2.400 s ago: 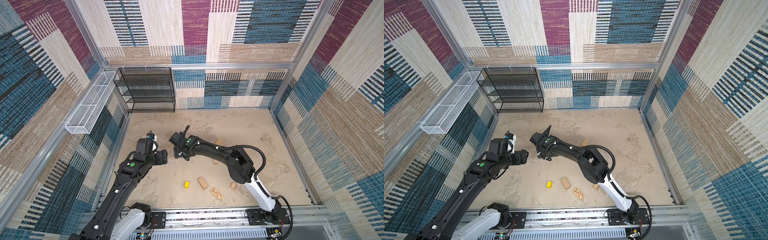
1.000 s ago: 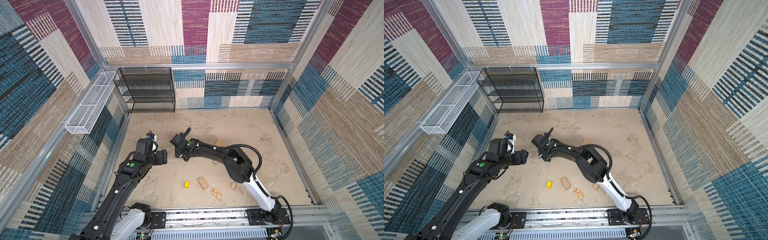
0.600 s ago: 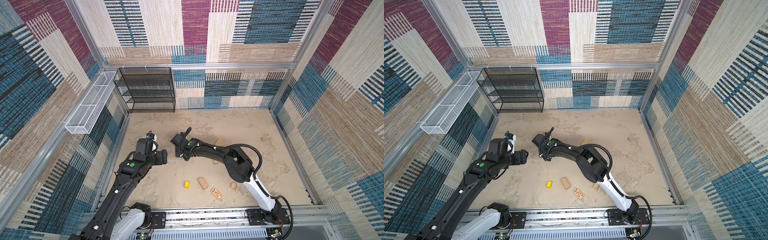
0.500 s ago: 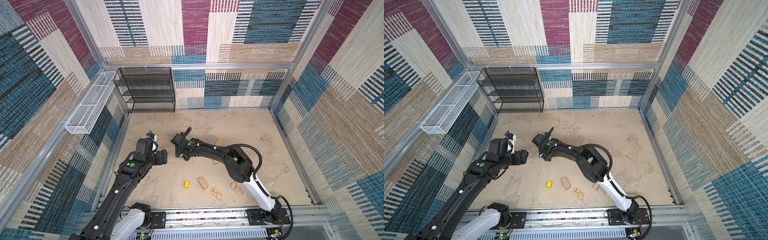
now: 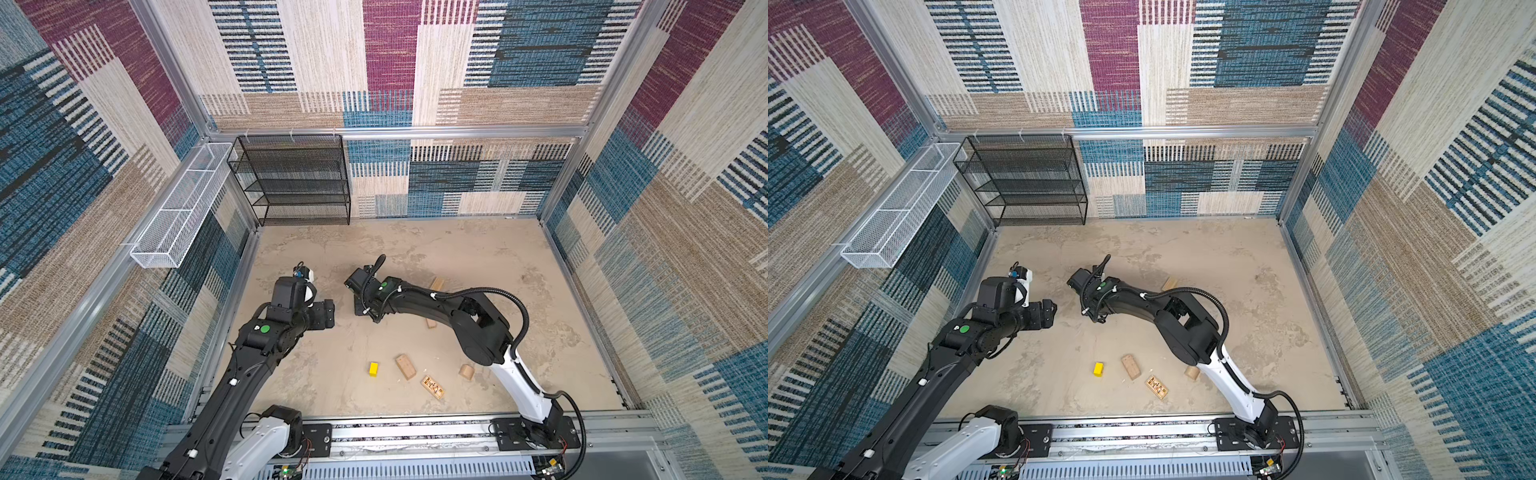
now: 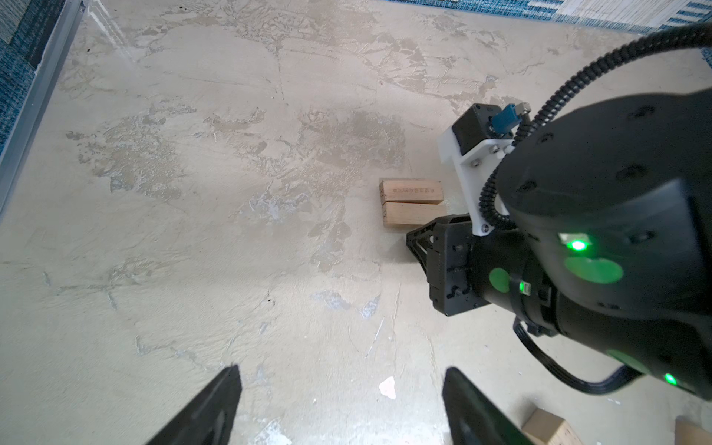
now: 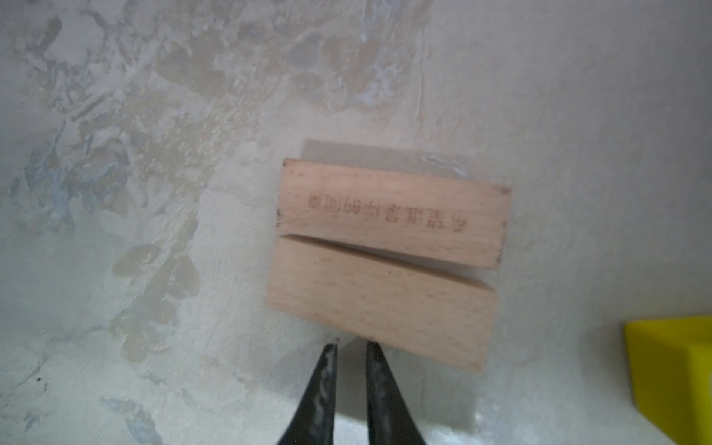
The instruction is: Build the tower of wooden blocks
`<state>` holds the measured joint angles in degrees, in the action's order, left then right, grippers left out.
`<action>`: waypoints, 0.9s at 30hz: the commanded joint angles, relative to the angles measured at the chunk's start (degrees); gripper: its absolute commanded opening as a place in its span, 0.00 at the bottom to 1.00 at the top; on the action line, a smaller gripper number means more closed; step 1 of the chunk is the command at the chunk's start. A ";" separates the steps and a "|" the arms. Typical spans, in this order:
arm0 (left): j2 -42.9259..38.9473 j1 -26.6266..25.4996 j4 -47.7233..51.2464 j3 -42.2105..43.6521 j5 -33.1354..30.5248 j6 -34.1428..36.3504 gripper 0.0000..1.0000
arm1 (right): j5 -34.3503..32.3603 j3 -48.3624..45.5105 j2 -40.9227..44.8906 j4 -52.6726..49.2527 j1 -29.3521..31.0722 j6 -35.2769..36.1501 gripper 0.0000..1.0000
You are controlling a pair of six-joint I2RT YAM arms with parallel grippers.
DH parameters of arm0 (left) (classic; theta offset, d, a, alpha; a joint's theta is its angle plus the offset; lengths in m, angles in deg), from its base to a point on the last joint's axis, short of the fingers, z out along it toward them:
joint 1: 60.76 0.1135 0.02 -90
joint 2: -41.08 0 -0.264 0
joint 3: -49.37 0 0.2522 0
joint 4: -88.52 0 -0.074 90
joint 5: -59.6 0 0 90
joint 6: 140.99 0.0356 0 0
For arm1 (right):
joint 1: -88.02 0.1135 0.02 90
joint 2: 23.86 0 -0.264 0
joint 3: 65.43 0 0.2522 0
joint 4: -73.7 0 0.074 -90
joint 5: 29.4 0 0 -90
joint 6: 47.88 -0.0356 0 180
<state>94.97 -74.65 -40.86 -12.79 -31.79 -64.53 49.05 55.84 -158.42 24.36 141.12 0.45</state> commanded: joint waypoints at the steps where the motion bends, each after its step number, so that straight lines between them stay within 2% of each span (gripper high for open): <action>1: 0.14 0.07 0.01 -0.14 -0.25 -0.70 0.87 | 0.74 -0.36 -0.11 -1.56 -0.19 -0.01 0.18; 27: 0.19 0.00 0.12 -0.19 -0.37 -0.70 0.87 | 0.92 -1.41 -0.28 -0.99 -0.94 -0.08 0.17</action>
<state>95.12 -74.65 -40.86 -12.79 -31.79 -64.53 49.68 54.94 -158.40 26.72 140.29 0.45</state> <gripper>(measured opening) 0.868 0.172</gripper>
